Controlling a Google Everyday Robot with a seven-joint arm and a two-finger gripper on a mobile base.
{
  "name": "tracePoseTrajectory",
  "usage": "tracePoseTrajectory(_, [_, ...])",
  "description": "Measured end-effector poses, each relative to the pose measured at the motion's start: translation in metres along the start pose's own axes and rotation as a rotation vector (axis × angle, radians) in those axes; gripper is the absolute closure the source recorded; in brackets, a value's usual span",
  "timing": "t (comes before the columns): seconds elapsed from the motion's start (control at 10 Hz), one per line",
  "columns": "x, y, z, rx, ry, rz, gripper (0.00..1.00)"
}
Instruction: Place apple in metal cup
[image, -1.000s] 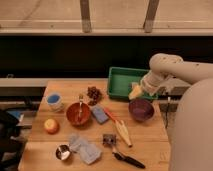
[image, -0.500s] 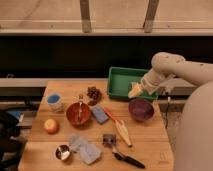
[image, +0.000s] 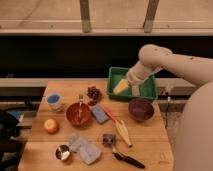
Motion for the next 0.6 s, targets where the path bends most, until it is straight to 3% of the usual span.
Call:
tracePoseTrajectory(0.4, [-0.049,0.120,0.006,-0.073,-0.004,-0.283,0.23])
tracePoseTrajectory(0.6, [-0.060,0.175,0.009,-0.096,-0.014,-0.390,0.23])
